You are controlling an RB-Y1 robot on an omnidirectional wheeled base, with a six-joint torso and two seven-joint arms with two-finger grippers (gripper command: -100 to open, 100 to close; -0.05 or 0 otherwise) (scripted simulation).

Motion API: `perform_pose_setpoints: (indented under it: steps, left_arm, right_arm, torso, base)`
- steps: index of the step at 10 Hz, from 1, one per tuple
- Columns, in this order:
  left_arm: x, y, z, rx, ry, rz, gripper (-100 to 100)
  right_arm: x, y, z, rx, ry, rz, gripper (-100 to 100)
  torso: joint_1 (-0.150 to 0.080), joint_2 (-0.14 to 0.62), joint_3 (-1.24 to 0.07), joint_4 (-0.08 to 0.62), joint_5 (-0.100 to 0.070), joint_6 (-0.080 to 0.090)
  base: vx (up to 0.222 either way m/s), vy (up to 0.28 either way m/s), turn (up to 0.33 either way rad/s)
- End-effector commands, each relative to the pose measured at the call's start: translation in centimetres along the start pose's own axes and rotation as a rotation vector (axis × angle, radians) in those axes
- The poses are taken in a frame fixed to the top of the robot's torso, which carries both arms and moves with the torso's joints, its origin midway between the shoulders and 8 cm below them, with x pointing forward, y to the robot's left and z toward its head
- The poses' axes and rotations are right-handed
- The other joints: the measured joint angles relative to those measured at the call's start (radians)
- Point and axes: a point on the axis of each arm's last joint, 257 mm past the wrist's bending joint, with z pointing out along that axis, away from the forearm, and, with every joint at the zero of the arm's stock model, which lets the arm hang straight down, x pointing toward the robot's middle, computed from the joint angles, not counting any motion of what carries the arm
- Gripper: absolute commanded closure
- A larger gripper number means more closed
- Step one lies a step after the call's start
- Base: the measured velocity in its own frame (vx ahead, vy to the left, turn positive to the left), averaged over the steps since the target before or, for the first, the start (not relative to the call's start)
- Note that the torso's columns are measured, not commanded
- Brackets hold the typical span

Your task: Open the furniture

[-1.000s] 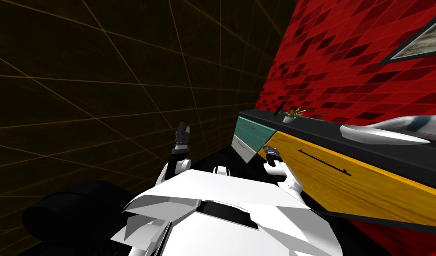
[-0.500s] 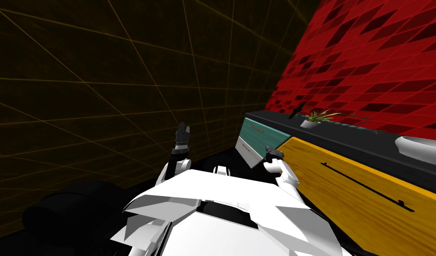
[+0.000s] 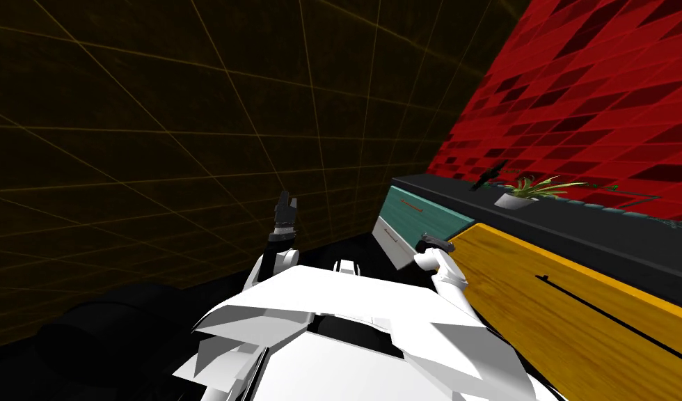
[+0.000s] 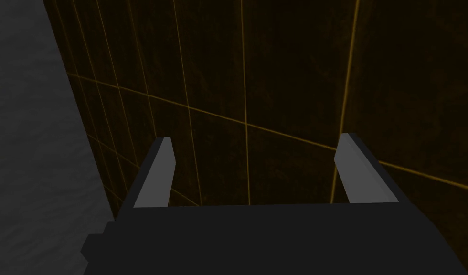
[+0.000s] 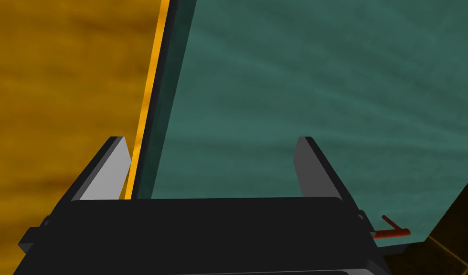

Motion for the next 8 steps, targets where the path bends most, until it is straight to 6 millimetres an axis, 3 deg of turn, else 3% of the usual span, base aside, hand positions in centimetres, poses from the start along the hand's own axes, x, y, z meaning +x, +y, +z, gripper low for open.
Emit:
perform_pose_setpoints:
  steps: [1, 8]
  left_arm:
    - [0.0, 0.0, 0.0, 0.0, 0.0, 0.0, 0]
    - [0.0, 0.0, 0.0, 0.0, 0.0, 0.0, 0]
  right_arm:
    - [0.8, -2.2, 0.8, 0.095, 0.031, -0.1, -100]
    - [1.5, -7.5, 1.4, 0.311, 0.087, -0.303, -100]
  torso:
    - [0.0, 0.0, 0.0, 0.0, 0.0, 0.001]
    - [0.0, 0.0, 0.0, 0.0, 0.0, 0.001]
  base:
    - [0.018, -0.009, 0.282]
    - [0.018, -0.015, 0.166]
